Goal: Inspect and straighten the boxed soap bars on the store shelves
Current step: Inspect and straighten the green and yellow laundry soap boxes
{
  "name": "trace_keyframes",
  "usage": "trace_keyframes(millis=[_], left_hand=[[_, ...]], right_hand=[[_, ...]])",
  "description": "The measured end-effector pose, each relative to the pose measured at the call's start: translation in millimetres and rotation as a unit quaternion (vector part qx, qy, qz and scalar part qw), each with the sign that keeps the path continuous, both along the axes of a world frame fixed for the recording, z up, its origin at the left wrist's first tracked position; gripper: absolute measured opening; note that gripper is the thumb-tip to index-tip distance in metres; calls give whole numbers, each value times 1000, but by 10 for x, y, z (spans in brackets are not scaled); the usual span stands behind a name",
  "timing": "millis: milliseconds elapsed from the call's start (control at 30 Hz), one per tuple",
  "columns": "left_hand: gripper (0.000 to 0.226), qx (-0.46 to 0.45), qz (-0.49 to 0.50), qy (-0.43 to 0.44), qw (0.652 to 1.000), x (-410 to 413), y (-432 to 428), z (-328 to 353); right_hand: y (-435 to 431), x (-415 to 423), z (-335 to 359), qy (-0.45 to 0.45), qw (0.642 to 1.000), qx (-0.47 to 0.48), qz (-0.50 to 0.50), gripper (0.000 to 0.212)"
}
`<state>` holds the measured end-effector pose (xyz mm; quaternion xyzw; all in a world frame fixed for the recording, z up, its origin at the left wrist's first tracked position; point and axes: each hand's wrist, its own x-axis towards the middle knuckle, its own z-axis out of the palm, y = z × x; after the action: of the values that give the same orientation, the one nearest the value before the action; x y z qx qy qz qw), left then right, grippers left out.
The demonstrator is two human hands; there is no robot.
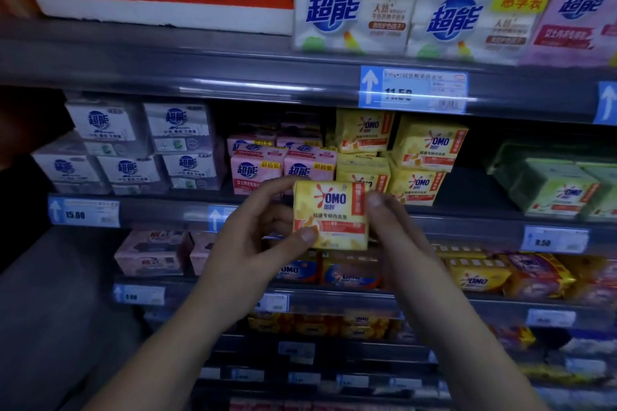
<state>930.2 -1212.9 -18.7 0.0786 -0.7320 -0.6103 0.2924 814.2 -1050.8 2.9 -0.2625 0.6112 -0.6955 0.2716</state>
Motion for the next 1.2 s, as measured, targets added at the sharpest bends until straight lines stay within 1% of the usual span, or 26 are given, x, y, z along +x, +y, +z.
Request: trace_keyframes(millis=[33,67,100,167,233,300,367,433,500,567,633,667,733,767,800,867,933,967,1000,1033,1067,1133,1200], left_hand=[[58,-21,-4,0,1000,10,2,-5],[58,-44,-6,-2,999,17,-1,-7],[59,-59,-6,-6,998,19,-4,-6],[65,-56,-8,-18,998,26,-19,-3],[75,-48,-18,-22,998,44,-48,-20],[80,-6,-36,-18,999,61,-65,-21],[76,93,-34,-35,995,55,-67,6],[65,183,-37,-65,980,41,-69,30],[53,209,-47,-72,974,27,-84,20],[51,218,-48,-60,973,26,-91,31],[48,206,-40,-46,977,21,-96,23],[46,192,-31,-37,980,22,-100,10],[46,129,-8,-14,991,25,-100,-16],[50,87,-7,3,996,36,-103,-27],[55,50,-20,20,998,47,-107,-32],[63,19,-66,39,997,57,-121,-27],[71,14,-103,30,994,60,-132,-14],[72,33,-109,14,993,61,-121,-4],[70,81,-107,-6,991,54,-103,2],[63,132,-102,-25,986,46,-82,10],[54,161,-93,-35,982,34,-63,16],[41,127,-63,-30,989,17,-42,-12],[39,82,-47,-2,995,26,-32,-29]], right_hand=[[1,-4,30,-26,999,27,27,63],[2,-22,49,-48,997,43,49,69],[3,-43,66,-69,995,39,60,67],[1,-90,65,-96,993,10,74,49],[-6,-117,38,-102,991,-10,84,41],[-18,-135,-16,-87,993,-15,78,32],[-26,-129,-51,-51,997,-5,63,29],[-21,-121,-82,-7,998,7,55,40],[-20,-105,-91,12,998,6,56,50],[-27,-97,-104,15,998,5,60,59],[-30,-100,-110,6,998,5,64,61],[-22,-108,-105,-3,998,5,66,59],[-6,-131,-87,-35,996,4,79,50],[-2,-142,-76,-52,994,6,91,47],[2,-147,-64,-61,993,8,100,45],[7,-164,-77,-46,995,0,89,35],[16,-172,-95,-15,997,-18,74,23],[21,-176,-110,9,997,-25,71,25],[28,-176,-121,38,997,-28,69,31],[31,-172,-136,69,994,-33,74,36],[37,-157,-134,95,991,-41,84,39],[57,-156,-147,123,986,-52,99,45],[83,-171,-143,111,986,-53,110,49]])
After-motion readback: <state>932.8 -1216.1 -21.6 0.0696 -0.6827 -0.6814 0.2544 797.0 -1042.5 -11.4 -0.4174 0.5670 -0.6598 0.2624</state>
